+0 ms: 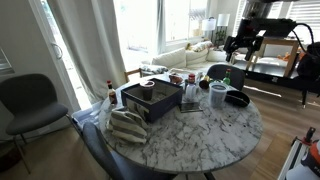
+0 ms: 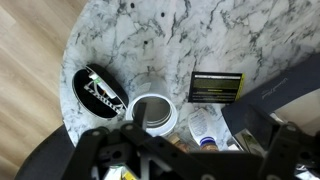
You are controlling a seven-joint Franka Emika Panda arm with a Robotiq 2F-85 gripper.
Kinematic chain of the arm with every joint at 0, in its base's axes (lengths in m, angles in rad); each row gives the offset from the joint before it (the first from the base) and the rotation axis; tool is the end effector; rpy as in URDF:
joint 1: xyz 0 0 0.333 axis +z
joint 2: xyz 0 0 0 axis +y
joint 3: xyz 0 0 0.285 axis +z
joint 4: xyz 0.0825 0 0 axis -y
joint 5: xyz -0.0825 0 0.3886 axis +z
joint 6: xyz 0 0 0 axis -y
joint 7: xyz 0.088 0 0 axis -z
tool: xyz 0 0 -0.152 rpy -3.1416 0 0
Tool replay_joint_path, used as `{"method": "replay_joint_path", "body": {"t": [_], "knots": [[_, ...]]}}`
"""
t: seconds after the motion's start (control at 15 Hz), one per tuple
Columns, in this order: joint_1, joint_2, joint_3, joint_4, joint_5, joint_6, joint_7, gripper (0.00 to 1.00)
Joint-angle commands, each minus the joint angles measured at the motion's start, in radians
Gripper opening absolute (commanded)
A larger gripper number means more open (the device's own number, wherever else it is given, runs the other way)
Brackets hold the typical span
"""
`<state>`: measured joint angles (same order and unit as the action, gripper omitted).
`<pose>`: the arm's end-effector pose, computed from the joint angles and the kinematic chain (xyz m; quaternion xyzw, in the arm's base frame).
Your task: Remove the glasses from the case, then put them in the transparent bucket
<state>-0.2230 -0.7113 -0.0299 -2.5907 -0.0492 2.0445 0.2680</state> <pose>0.3705 -0.0996 0.4278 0.9660 -0.2448 0.0825 0.0121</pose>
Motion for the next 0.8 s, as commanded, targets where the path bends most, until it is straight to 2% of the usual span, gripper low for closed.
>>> {"method": "replay_joint_path", "body": {"t": [0.0, 0.33, 0.67, 0.73], "knots": [[0.003, 0.0, -0.003, 0.002, -0.002, -0.003, 0.001, 1.0], [0.003, 0.0, -0.003, 0.002, -0.002, -0.003, 0.001, 1.0], [-0.035, 0.067, -0.084, -0.007, -0.042, 0.046, -0.084, 1.0], [-0.033, 0.085, -0.117, -0.008, -0.029, 0.053, -0.116, 1.0]]}}
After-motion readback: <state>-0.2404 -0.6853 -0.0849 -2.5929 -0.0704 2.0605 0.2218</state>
